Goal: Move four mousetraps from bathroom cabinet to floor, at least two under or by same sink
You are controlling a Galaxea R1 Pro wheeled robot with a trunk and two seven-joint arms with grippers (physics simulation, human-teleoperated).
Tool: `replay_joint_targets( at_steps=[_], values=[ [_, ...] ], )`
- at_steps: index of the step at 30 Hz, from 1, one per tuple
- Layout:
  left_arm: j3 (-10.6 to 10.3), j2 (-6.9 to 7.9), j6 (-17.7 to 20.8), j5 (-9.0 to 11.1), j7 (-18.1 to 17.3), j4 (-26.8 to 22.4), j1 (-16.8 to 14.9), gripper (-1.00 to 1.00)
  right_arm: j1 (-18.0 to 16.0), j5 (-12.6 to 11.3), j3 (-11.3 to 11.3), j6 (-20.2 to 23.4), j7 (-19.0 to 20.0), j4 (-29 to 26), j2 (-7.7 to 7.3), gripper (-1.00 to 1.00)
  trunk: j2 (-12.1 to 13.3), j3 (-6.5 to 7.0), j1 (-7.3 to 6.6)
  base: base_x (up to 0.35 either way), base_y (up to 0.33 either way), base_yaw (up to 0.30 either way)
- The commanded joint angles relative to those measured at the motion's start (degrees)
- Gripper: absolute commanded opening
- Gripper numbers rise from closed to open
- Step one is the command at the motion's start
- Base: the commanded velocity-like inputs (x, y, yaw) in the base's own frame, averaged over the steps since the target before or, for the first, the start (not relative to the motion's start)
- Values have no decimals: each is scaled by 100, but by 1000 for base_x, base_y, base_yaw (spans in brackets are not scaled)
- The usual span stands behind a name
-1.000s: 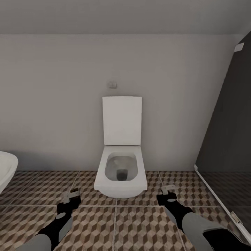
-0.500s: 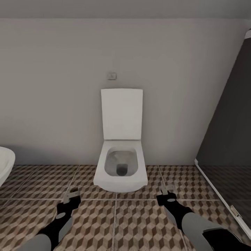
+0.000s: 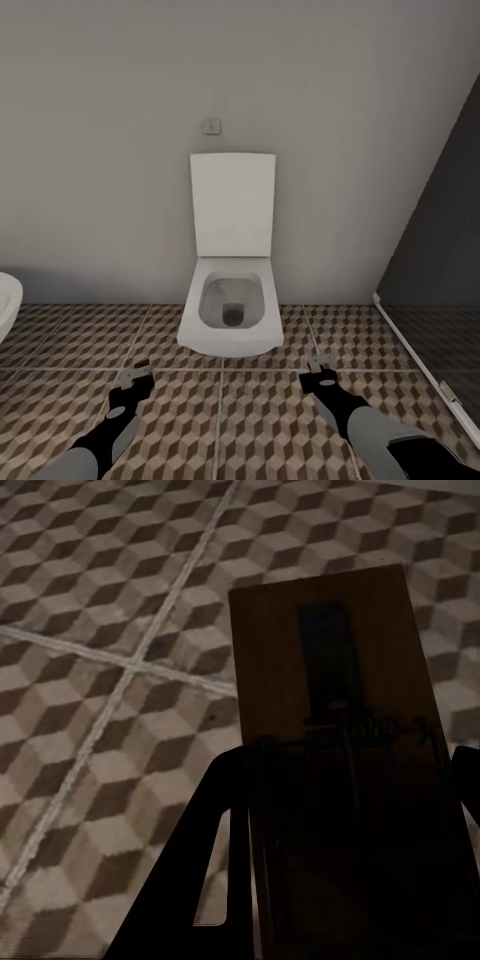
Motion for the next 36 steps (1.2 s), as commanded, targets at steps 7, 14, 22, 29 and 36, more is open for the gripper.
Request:
replay_joint_targets(
  at_steps=[7,14,22,29,36],
  values=[
    [-52,4,-17,37,45,1,-4,-100,-3,-41,-4,1132,50,-467,-42,-100,-12,-161,16,0,0,0],
    [-52,6,-17,35,45,1,-2,-100,-3,-333,-151,1874,147,-967,-77,-100,-21,-316,34,0,0,0],
    [-52,10,-17,34,45,1,-3,-100,-3,-383,-168,1924,156,-1029,-74,-100,-32,-493,55,0,0,0],
    [-52,5,-17,34,53,-22,-4,-100,-3,-366,-157,1806,150,-1036,-63,-100,-37,-581,65,0,0,0],
    [-52,4,-17,34,61,-36,-4,-100,-3,-333,-129,1608,111,-1038,-63,-100,-37,-581,65,0,0,0]
  ],
)
